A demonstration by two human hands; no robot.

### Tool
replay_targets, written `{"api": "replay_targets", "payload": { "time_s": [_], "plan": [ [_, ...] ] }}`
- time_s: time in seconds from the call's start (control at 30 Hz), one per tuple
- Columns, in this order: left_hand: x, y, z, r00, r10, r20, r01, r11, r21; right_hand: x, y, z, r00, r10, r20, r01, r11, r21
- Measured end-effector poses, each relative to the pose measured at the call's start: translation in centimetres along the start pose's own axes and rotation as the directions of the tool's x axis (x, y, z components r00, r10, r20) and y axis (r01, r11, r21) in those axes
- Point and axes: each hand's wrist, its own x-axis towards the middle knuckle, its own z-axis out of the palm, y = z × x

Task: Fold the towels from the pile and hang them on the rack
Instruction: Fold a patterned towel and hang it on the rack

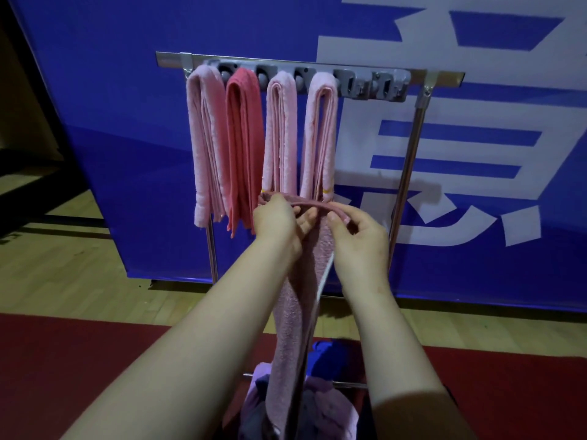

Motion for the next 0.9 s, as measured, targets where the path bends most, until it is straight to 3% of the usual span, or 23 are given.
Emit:
{"api": "replay_targets", "payload": {
  "time_s": [0.13, 0.33, 0.63, 0.8, 0.9],
  "plan": [
    [2.9, 1.2, -1.6, 0.999, 0.016, -0.05, -0.006, 0.983, 0.183, 0.6, -0.2, -0.9, 0.999, -0.009, 0.038, 0.01, 1.0, -0.015],
    [3.4, 2.3, -3.8, 0.979, 0.181, -0.095, -0.146, 0.943, 0.299, 0.8, -0.4, -1.3, 0.997, -0.043, 0.071, 0.046, 0.998, -0.036],
    [2.3, 4.7, -3.3, 0.945, 0.297, 0.138, -0.325, 0.806, 0.494, 2.7, -1.0, -2.2, 0.995, -0.097, -0.001, 0.096, 0.988, -0.123],
    [2.0, 5.4, -3.5, 0.917, 0.324, 0.234, -0.395, 0.649, 0.651, 3.4, -0.6, -2.6, 0.997, -0.074, 0.034, 0.08, 0.971, -0.223],
    [2.2, 6.1, -3.5, 0.849, 0.47, 0.241, -0.504, 0.587, 0.634, 3.7, -1.1, -2.7, 0.993, -0.106, 0.056, 0.117, 0.963, -0.243]
  ]
}}
